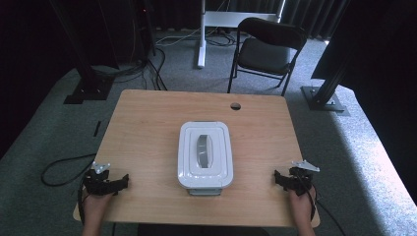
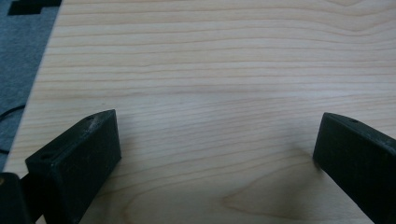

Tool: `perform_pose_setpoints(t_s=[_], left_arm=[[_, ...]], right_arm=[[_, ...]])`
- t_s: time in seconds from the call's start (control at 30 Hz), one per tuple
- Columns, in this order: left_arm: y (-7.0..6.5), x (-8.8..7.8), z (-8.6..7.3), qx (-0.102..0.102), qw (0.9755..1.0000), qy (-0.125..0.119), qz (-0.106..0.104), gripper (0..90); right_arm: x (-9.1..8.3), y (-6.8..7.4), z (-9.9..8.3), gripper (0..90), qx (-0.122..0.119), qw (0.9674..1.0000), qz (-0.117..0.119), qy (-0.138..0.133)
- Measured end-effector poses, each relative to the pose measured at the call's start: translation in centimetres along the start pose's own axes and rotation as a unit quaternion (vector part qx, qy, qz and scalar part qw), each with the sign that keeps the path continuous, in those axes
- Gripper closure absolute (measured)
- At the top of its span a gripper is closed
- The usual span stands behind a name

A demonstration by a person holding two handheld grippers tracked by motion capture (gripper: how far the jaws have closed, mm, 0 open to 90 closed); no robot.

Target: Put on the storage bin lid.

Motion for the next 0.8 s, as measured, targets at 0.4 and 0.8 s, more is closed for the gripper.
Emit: perform_pose_setpoints(t_s=[0.4, 0.8], left_arm=[[0.38, 0.31, 0.23, -0.003, 1.0, 0.0, 0.003, 1.1], [0.61, 0.56, 0.45, 0.001, 1.0, 0.0, 0.0, 1.2]], right_arm=[[0.2, 0.1, 0.17, 12.3, 0.002, 1.0, -0.001, 0.001], [0.23, 0.11, 0.2, 12.3, 0.002, 1.0, -0.001, 0.001]])
Point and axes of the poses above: each handheld gripper's, and its own axes: x roughly forward along the jaws, z roughly out of its top, y roughly to its left, the point moved 2 cm from there along x, roughly forward along the jaws, and after that the axes turned 15 degrees about x, right-handed, at the moved point
